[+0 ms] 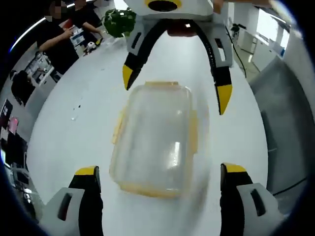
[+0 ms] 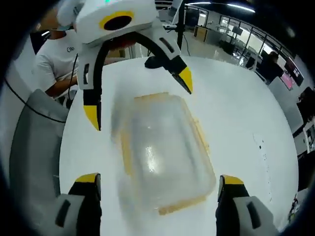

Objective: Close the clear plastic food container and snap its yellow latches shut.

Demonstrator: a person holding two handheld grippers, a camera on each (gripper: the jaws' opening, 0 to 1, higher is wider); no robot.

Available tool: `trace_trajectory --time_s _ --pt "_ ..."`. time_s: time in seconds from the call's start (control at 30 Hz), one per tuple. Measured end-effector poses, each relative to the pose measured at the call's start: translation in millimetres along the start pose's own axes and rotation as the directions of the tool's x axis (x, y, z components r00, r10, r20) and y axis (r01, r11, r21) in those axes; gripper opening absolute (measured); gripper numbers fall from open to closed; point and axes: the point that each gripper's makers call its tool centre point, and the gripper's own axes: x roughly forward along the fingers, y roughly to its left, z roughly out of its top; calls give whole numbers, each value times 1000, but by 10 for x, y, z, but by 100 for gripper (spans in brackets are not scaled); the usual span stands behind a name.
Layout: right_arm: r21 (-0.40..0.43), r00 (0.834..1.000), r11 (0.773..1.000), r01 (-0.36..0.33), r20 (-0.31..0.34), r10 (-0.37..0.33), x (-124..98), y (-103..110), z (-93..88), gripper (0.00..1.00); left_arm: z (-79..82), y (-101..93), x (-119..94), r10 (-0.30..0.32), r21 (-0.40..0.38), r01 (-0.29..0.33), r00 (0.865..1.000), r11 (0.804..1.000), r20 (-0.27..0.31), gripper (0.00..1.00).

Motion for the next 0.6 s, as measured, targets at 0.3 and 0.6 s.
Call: trace_trajectory --time_s 0.3,0.6 --pt "105 996 993 60 59 -66 -197 39 -69 99 -95 -51 -152 90 -112 -85 995 990 42 99" --pt "218 978 967 134 128 -165 -350 178 -210 99 -227 -317 -290 119 -184 -105 990 977 70 99"
